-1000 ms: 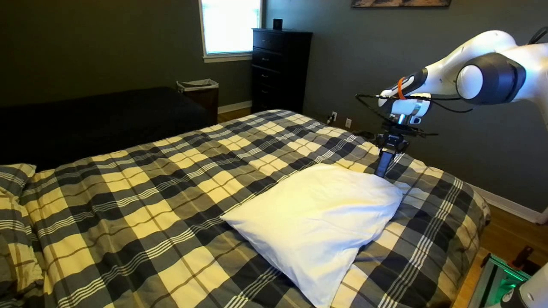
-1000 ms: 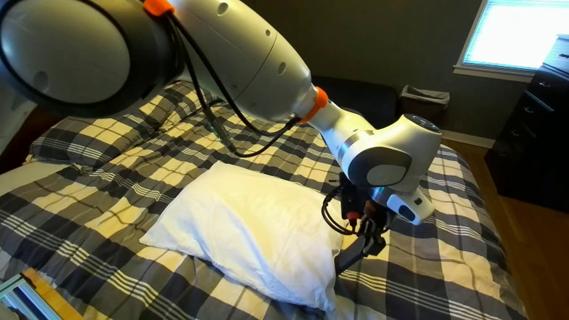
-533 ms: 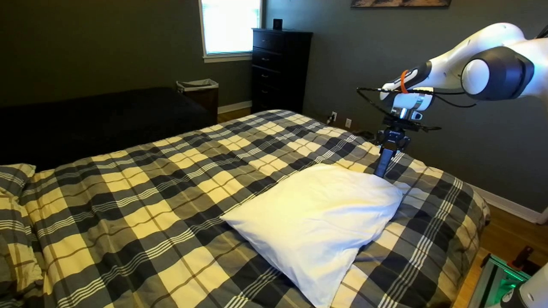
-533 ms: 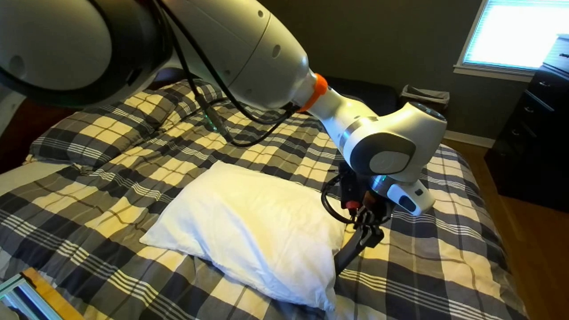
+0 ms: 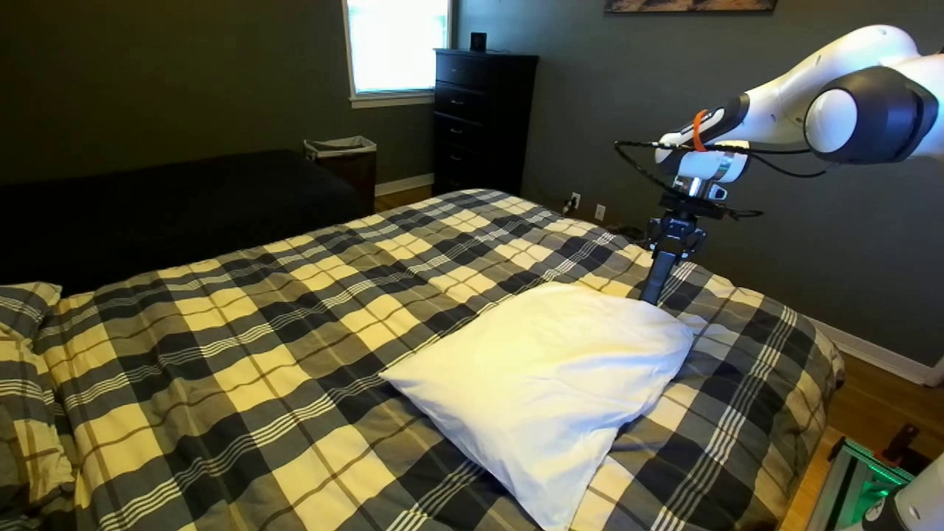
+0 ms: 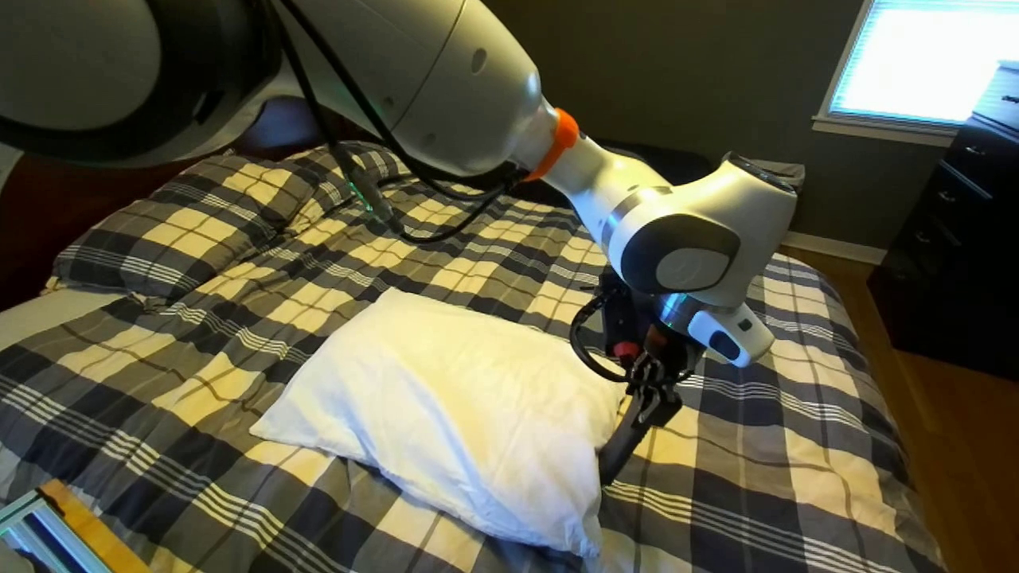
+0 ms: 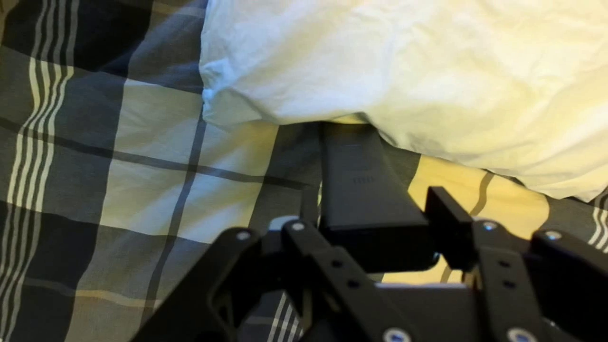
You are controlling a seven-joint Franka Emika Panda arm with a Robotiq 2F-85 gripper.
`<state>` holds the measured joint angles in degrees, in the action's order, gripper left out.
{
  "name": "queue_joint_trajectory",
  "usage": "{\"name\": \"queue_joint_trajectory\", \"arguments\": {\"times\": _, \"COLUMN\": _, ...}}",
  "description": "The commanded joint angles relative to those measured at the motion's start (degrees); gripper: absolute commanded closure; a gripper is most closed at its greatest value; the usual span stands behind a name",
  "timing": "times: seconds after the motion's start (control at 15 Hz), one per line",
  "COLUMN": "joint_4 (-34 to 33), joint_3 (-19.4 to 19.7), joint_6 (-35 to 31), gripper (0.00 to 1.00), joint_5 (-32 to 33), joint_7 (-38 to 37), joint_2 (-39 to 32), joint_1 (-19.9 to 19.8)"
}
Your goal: Put the remote on the pillow
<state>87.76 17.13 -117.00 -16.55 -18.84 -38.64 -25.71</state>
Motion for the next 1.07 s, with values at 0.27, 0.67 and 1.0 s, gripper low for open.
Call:
{"name": "queue_joint_trajectory", "arguments": {"times": 0.27, "joint_4": 5.83, "joint_3": -1.05, "joint_6": 5.3, "gripper": 0.67, "joint_5": 0.41, "joint_7": 3.91, "joint_2": 8.14, "joint_1": 1.01}}
{"name": "queue_joint_trajectory", "arguments": {"times": 0.67, "joint_4": 8.78, "joint_3": -0.95, "joint_6": 5.57, "gripper": 0.67, "joint_5": 2.29, "joint_7": 4.47, "joint_2": 13.78, "joint_1": 3.96}}
{"name": "queue_joint_trajectory", "arguments": {"times": 1.0, "joint_4": 8.52, "joint_3": -1.93, "joint_6": 4.86, "gripper": 0.67, "joint_5": 6.46, "joint_7": 4.15, "joint_2": 16.15, "joint_1": 8.2}}
